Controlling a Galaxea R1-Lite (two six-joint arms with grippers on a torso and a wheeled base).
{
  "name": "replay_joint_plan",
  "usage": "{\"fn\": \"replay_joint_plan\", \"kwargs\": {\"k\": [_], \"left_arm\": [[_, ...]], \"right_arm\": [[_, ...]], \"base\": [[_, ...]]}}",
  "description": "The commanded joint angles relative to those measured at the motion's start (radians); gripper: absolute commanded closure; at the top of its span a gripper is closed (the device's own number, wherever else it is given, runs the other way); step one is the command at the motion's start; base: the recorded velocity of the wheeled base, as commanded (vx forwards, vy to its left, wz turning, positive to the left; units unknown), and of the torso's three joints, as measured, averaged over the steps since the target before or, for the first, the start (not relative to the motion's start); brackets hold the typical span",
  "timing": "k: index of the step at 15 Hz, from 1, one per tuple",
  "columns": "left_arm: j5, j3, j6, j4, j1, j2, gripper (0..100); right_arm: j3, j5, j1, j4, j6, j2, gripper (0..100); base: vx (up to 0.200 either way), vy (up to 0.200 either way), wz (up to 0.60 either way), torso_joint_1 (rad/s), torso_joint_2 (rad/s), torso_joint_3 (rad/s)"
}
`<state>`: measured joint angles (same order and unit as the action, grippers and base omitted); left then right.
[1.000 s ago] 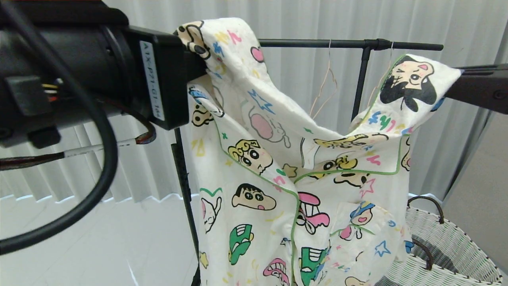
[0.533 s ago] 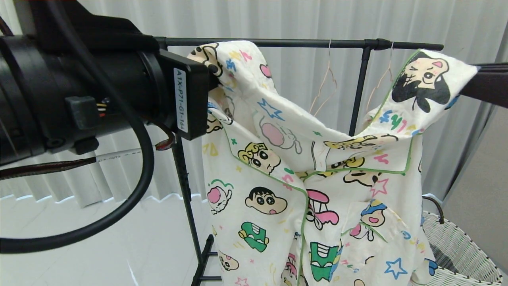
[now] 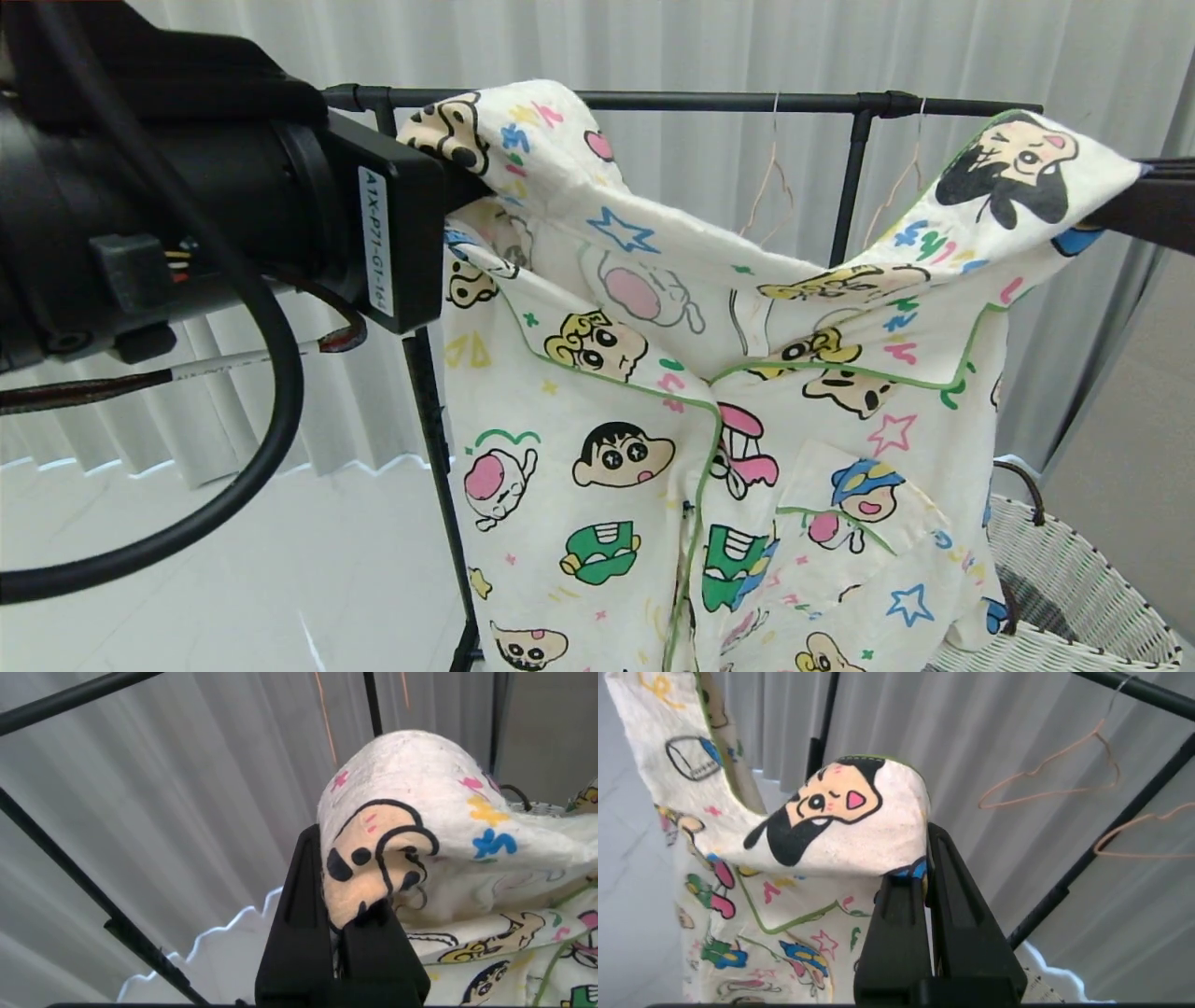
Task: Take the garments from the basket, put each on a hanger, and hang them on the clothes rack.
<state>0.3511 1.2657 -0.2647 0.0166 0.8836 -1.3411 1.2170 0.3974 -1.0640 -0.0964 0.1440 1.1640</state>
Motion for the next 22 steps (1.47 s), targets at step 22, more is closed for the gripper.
{"fn": "replay_joint_plan", "kwargs": {"k": [22], "left_arm": [[-0.116, -0.328, -0.005, 0.006, -0.532, 0.214, 100]], "right_arm": [[-0.24, 0.0, 0.779, -0.295, 0.149, -0.191, 0]], "base": [[0.0, 0.0, 0.0, 0.0, 0.0, 0.0]]}}
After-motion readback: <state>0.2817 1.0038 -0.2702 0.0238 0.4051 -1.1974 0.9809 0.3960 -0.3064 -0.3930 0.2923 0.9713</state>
